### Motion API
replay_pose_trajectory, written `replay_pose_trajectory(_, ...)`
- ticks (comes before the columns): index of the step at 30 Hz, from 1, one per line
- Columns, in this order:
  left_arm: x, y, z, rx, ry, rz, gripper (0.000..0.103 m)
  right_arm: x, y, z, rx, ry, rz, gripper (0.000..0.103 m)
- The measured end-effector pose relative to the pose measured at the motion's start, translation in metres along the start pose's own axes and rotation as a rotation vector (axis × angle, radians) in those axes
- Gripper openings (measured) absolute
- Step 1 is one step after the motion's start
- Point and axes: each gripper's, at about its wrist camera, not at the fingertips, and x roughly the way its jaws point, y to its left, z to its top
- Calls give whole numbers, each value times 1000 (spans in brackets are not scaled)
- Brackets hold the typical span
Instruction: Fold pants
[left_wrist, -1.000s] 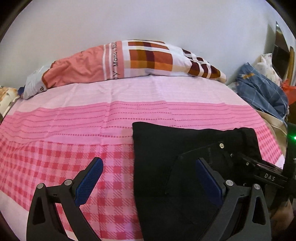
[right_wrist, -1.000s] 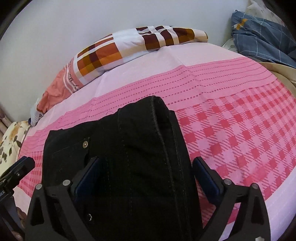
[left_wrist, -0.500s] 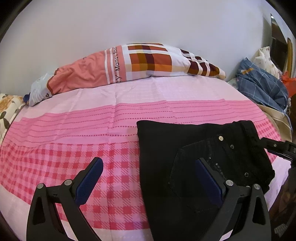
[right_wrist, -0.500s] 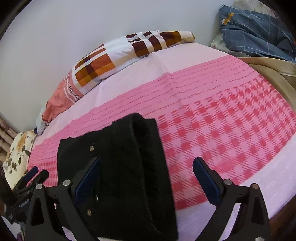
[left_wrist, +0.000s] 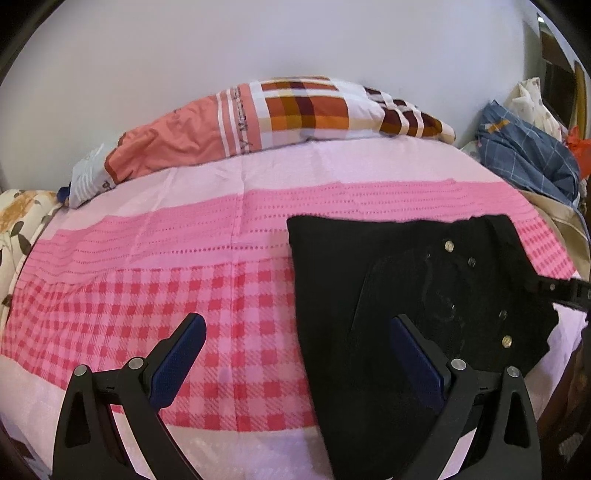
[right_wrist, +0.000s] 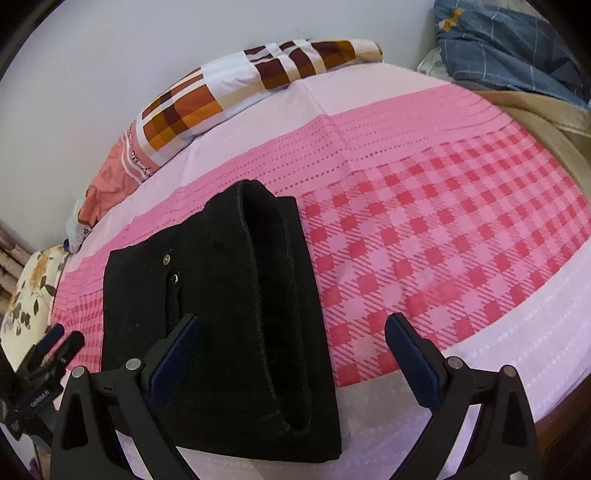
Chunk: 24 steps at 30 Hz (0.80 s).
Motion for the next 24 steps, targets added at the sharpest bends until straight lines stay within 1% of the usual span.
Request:
replay_pose_trajectory(2,5,3,-3,4,26,7,99,5,-2,2,-3,26,7,97)
replay_pose_trajectory(3,7,4,-5,3,35,13,99,3,-3,3,3,26,12,97)
replay_pose_trajectory(4,6,6,-6,0,34,13,99,-5,-2,4,15,-2,17,97)
replay_pose_trajectory(6,3,9,-6,-8,8,1,99,-25,7,7,-14,-75,48,97)
replay_pose_trajectory(7,-2,10,-5,-12,-14,-14,99,-34,17,9,-56,-99,51,98)
replay_pose_trajectory(9,-9,11,-3,-14,-46,-23,99,-46,33,7,-110,-121,36,98)
replay_pose_trajectory(11,-20,11,1,-22,-88,5,99,-60,48,-1,-135,-153,86,98)
replay_pose_trajectory(12,-23,11,4,-23,-93,-5,99,-63,54,-4,-150,-159,105,98)
replay_pose_trajectory(13,-26,11,8,-19,-102,-26,99,-65,61,-7,-170,-165,108,98)
replay_pose_trajectory(16,-48,9,16,-8,-177,-26,99,-71,76,-17,-227,-204,85,98)
replay_pose_trajectory(17,-52,9,18,-6,-189,-26,99,-70,77,-18,-240,-210,65,98)
replay_pose_trajectory(18,-55,9,19,-3,-200,-24,99,-70,72,-18,-238,-211,35,99)
replay_pose_trajectory(19,-56,8,19,6,-209,-25,100,-66,65,-15,-220,-199,28,99)
replay_pose_trajectory(20,-53,9,19,18,-202,-23,100,-63,56,-13,-194,-177,46,99)
replay_pose_trajectory(21,-47,8,19,29,-185,-15,100,-55,45,-8,-159,-132,57,99)
replay_pose_trajectory(22,-39,8,17,37,-153,-9,100,-45,35,-3,-140,-77,46,99)
replay_pose_trajectory(24,-18,8,14,46,-67,-15,100,-32,23,3,-150,-33,7,99)
